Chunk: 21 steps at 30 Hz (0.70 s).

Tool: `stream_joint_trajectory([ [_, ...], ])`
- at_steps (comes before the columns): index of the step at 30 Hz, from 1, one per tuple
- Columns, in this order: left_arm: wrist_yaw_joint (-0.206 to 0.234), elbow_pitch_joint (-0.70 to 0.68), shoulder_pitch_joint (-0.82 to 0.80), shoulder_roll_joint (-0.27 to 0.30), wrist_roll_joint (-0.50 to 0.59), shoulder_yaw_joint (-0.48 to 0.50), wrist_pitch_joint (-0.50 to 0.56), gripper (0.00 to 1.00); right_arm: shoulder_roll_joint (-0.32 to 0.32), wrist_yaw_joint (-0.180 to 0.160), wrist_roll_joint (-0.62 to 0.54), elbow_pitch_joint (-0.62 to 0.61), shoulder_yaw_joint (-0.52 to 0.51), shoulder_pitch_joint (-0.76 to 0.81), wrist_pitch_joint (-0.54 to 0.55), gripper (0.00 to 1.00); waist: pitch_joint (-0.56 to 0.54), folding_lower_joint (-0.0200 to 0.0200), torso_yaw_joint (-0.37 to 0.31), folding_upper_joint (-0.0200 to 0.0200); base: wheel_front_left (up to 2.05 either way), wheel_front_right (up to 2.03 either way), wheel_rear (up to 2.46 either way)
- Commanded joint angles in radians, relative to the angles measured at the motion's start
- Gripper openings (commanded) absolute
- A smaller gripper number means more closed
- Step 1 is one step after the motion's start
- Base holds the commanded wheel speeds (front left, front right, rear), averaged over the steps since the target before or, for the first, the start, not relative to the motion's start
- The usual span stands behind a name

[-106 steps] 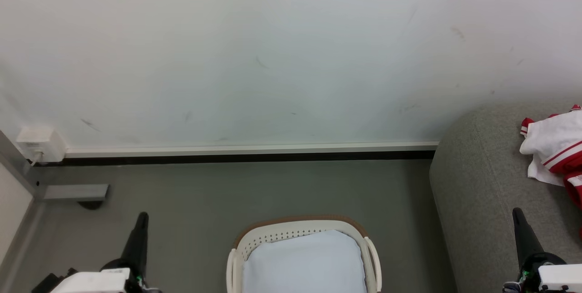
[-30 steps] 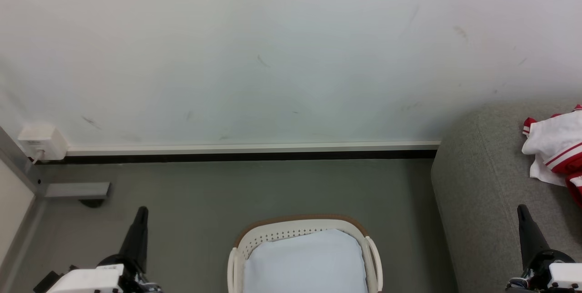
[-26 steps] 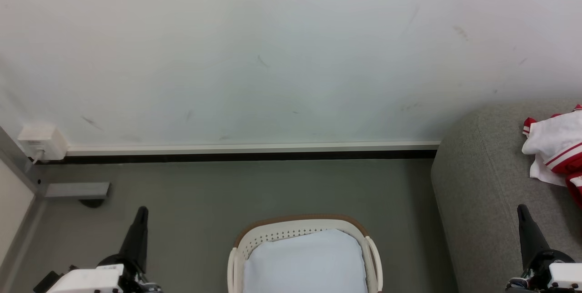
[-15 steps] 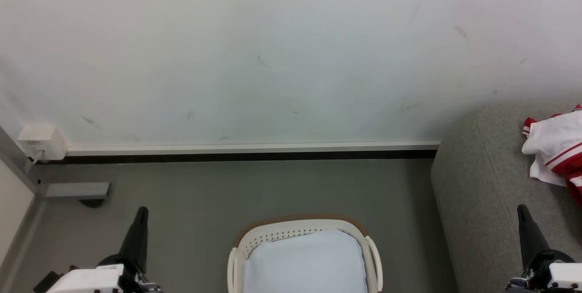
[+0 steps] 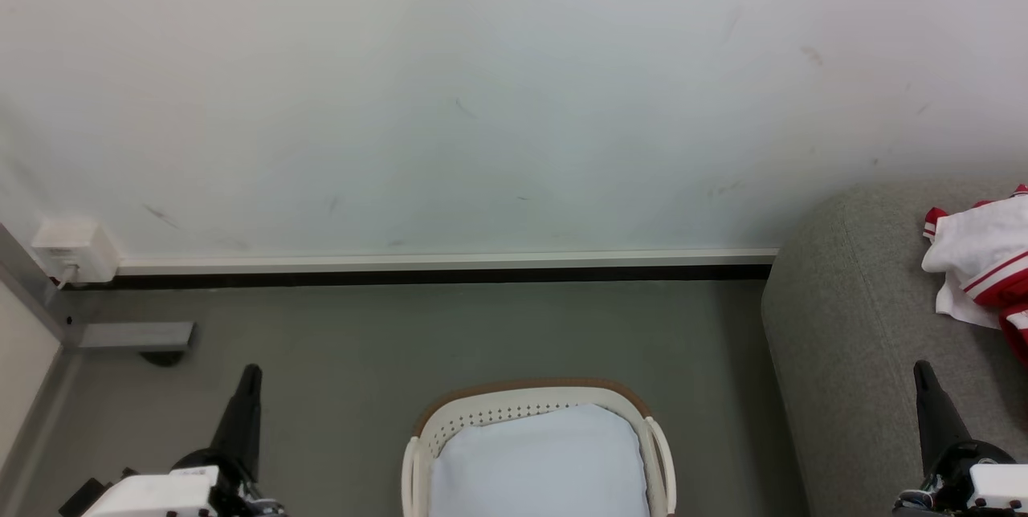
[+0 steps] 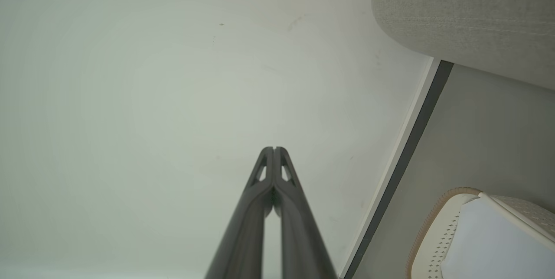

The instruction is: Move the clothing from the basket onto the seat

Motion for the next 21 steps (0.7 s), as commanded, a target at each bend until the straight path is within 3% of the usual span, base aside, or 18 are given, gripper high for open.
stream_joint_trajectory([
  [1,-0.002,-0.004,-0.006,0.007,-0.012,0.001,0.005,0.0,0.0,-0.002,0.0,-0.004,-0.003,-0.004,0.005,0.0,0.0,0.0,0.0,-0.0001,0.0,0.0,0.0],
  [21,-0.002,-0.004,-0.006,0.007,-0.012,0.001,0.005,0.0,0.0,-0.002,0.0,-0.004,-0.003,-0.004,0.005,0.0,0.0,0.0,0.0,-0.0001,0.0,0.0,0.0],
])
